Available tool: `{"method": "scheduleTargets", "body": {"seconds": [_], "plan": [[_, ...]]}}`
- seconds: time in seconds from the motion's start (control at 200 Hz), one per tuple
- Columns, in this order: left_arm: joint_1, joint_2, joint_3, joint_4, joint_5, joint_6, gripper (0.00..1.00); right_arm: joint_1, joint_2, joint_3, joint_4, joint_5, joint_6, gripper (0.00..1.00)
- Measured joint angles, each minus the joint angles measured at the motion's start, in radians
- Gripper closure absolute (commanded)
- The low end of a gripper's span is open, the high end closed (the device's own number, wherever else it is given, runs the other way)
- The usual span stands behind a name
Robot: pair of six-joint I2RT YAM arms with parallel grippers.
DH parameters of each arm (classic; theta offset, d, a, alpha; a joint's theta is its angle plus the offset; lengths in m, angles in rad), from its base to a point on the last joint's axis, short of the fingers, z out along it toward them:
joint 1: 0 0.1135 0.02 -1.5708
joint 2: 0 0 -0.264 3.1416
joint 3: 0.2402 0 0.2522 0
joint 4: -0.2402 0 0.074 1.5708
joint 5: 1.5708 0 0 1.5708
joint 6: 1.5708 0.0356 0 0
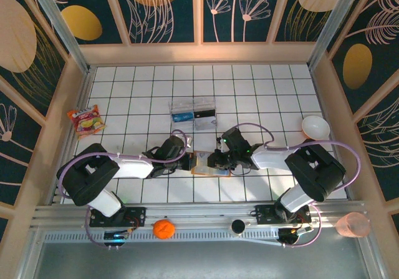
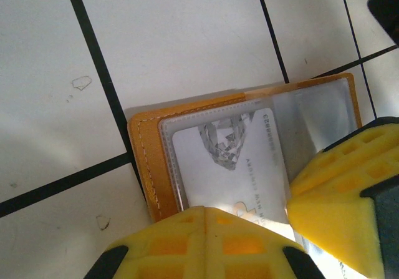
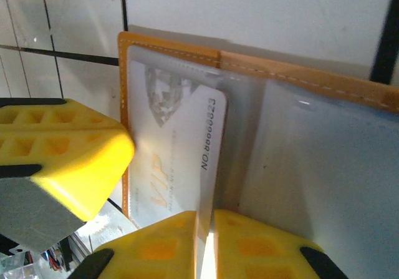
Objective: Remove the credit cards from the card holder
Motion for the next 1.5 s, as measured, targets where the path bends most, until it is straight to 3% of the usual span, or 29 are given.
{"method": "scheduleTargets", "body": {"seconds": [0.075,0.791,0.911,1.501], "plan": [[0.001,0.000,0.000,0.000,0.000,0.000,1.00,-0.002,0.000,-0.003,0.005,-0.002,0.005,1.00],[0.000,0.000,-0.006,0.002,0.015,-0.005,1.00,-0.008,-0.145,-0.077,-0.048,0.067,0.008,1.00],[0.001,0.001,-0.006,0.003,0.019,-0.006,1.00,-0.009,-0.151,-0.077,-0.035,0.036,-0.002,0.82],[0.001,0.003,-0.006,0.008,0.022,-0.008,1.00,-0.009,-0.048,-0.060,0.039,-0.069,-0.021,0.84]]}}
